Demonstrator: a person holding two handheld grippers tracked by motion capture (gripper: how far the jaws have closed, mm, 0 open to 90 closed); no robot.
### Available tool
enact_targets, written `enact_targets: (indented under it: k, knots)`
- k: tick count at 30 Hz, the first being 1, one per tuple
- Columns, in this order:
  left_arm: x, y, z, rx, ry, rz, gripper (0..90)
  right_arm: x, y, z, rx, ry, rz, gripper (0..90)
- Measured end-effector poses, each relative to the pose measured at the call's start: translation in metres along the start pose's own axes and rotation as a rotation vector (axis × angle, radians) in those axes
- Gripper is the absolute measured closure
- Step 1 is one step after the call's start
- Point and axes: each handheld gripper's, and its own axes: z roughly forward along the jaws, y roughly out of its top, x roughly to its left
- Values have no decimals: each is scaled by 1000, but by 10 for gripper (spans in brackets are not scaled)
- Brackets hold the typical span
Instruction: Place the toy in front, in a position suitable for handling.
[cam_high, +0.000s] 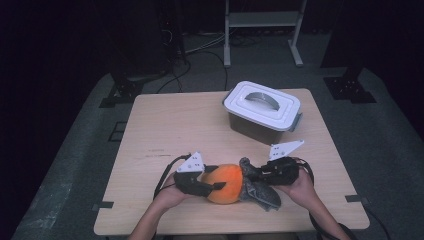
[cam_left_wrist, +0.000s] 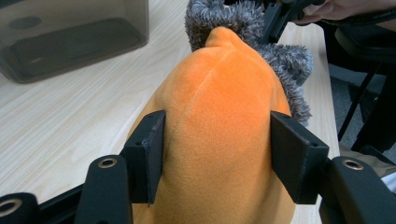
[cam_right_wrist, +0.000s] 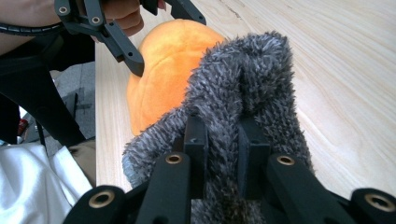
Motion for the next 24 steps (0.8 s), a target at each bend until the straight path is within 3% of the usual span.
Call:
enact_targets:
  k: [2, 3, 7, 9, 11, 13, 17, 21, 24]
  knots:
    - [-1, 0, 1, 1, -3, 9, 394, 4, 4, -6, -20, -20, -16, 764]
    - [-3, 1, 2, -1, -5, 12, 392, 8, 9, -13, -75, -16, -32, 764]
    - [-9, 4, 7, 10, -9, 47, 385, 16, 16, -16, -99, -12, -55, 763]
    - [-10, 5, 8, 9, -16, 43, 373, 18, 16, -10, -64, -19, -70, 762]
    - [-9, 4, 7, 6, -24, 33, 354, 12, 10, -4, -29, -3, -55, 759]
    - [-7, 4, 6, -6, -23, 19, 337, 10, 9, -5, -25, -2, -52, 759]
    - [0, 3, 4, -21, 6, -20, 192, 5, 2, -6, 3, 4, -28, 759]
    - [3, -1, 6, -15, -9, -40, 192, 3, 1, -5, 10, 16, -25, 758]
    - [1, -2, 5, -13, -20, -26, 292, 0, -2, -4, 21, 24, -15, 759]
